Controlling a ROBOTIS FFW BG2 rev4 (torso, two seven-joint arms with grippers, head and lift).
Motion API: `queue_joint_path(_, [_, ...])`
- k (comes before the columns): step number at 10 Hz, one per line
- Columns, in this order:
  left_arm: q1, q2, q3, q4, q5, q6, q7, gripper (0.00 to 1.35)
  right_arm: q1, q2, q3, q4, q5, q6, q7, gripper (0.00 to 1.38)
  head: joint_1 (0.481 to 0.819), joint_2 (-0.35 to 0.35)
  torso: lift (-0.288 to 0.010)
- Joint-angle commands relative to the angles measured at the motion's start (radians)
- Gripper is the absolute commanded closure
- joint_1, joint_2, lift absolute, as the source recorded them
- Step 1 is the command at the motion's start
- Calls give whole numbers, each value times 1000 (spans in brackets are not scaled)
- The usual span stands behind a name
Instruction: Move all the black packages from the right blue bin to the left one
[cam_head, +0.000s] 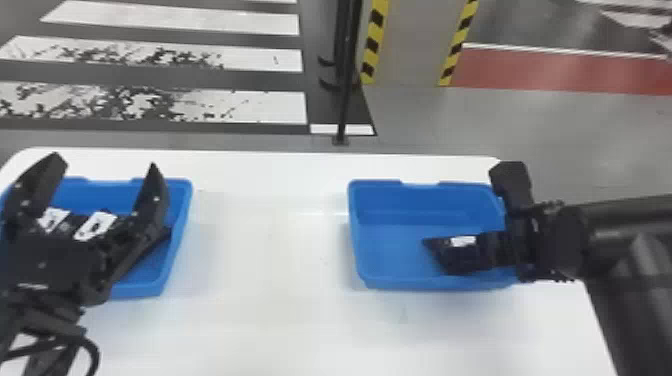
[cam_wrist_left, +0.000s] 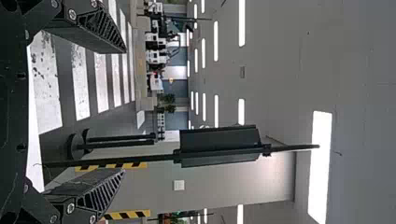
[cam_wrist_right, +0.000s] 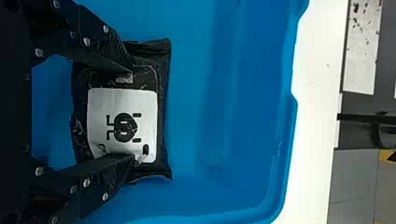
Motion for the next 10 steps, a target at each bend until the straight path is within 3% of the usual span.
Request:
queue_joint_path(1, [0,-1,-2,7,0,-10,0,168,35,7,-7,33,-35,-168,9,1173,695,-114,-176])
queue_joint_path(3, [0,0,-8,24,2,-52,0,168,79,21,-35,30,-113,-264,11,1179,695,-90,-176])
queue_joint_path(7, [0,0,-14,32,4,-79,0,168,111,24,-45,21,-248,-470,71,1179,695,-46,-176])
queue_joint_path(9, [-5,2,-30,34,18,-115,5,162,67,12,1,124,-344,-696,232,1179,695,-16,-176])
queue_joint_path(10, [-12,9,-66,34,68,-106,5,162,22,1,53,173,-348,-789,328,1177,695,13,-176])
